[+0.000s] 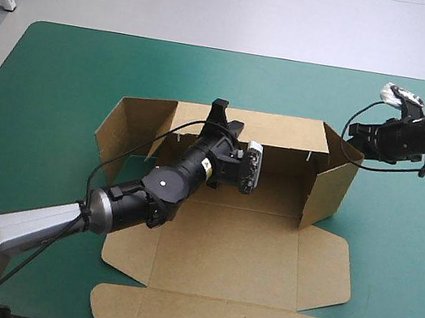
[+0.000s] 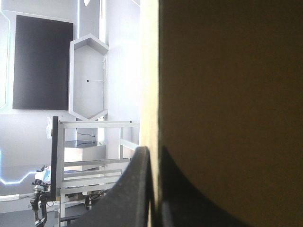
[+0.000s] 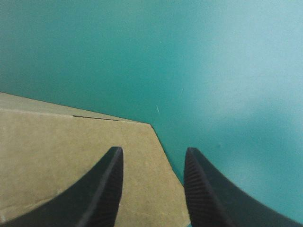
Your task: Fold the box
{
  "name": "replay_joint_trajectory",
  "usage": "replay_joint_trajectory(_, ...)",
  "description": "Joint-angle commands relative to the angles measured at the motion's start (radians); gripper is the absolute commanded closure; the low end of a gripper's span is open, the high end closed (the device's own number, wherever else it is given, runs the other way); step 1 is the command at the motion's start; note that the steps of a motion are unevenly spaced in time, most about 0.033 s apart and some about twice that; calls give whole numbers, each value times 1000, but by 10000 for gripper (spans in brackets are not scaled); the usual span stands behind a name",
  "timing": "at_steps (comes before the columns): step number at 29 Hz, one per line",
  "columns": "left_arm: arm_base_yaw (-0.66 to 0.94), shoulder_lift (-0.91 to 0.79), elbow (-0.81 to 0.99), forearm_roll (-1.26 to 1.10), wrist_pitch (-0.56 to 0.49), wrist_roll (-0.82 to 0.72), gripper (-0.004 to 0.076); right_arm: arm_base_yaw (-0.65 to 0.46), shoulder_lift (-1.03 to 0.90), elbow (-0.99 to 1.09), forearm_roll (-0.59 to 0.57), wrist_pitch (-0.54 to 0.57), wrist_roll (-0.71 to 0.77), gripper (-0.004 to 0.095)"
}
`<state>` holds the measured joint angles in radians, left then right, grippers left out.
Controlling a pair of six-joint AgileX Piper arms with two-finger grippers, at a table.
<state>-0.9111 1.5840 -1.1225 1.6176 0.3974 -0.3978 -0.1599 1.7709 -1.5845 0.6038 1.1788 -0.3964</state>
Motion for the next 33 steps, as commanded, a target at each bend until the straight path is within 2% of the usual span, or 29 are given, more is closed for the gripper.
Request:
replay_joint_trajectory(1, -6, -32, -26, -5, 16, -21, 738, 0, -117, 86, 92, -91, -69, 523)
replay_joint_trajectory(5, -6, -32, -26, -5, 16, -24, 738, 0, -178, 246, 203, -204, -186, 523)
replay_joint_trajectory(15, -6, -32, -26, -8, 20, -31, 738, 0, -308, 502, 542, -335, -574, 548)
replay_joint_trajectory(21, -6, -32, -26, -8, 20, -31, 738, 5, -391, 616, 614, -428, -784, 567)
replay_joint_trajectory(25, -6, -32, -26, -8, 16, -31, 738, 23, -423, 668, 636, -490, -865, 567)
replay_joint_trajectory(30, -6, -32, -26, -8, 20, -31, 738, 61, -437, 712, 712, -497, -1038, 567)
replay_joint_trajectory(33, -6, -32, -26, -8, 20, -31, 738, 79, -437, 712, 708, -491, -1038, 567)
